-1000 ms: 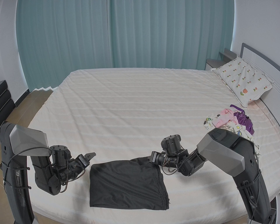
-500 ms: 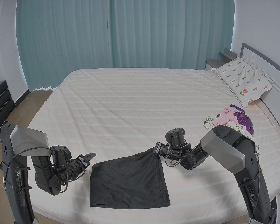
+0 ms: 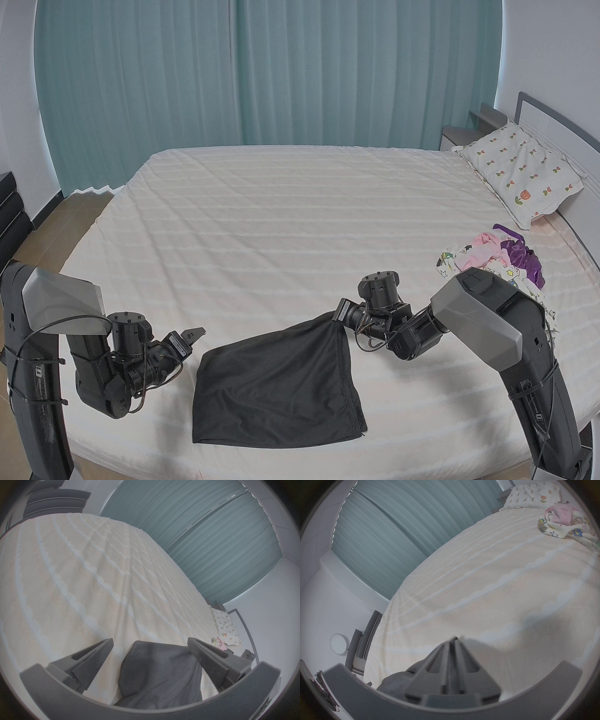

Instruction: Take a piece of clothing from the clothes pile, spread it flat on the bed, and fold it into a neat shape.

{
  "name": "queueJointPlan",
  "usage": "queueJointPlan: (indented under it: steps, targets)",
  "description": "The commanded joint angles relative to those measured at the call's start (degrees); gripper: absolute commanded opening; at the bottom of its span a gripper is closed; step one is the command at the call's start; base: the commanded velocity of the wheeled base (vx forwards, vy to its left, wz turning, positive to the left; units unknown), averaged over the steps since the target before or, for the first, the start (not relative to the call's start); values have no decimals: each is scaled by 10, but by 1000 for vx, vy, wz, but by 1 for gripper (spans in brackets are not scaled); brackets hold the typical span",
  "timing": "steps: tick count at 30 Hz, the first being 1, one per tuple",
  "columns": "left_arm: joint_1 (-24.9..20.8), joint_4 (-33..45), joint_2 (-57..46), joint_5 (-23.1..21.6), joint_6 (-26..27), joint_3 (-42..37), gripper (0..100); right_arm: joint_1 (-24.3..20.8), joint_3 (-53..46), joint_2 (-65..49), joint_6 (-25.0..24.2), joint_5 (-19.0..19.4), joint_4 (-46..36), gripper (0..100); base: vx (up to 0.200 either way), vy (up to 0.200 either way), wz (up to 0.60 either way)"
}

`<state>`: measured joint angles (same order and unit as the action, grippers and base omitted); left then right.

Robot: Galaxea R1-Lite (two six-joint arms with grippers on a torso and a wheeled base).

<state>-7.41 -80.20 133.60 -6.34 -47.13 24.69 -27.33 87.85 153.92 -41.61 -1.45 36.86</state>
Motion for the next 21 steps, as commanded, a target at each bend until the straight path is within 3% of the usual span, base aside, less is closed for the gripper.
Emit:
queueJointPlan:
  steps: [1,7,9,17,21]
  targets:
    - [-4,0,-6,0,-3,-1,100,-1,-9,-3,2,0,0,100,0,0,0]
    - [-30,0,-55,1,-65,-6,100,4,-30,-25,1,0,0,100,0,0,0]
    - [-63,0,-80,0,-100,-13,100,7,-44,-34,-1,-8,0,100,0,0,0]
    - [-96,0,-33,0,-95,-10,100,13,-99,-56,-4,-12,30,100,0,0,0]
    - [-102,3,3,5,-24,-15,100,24,-116,-73,-12,-12,34,100,0,0,0]
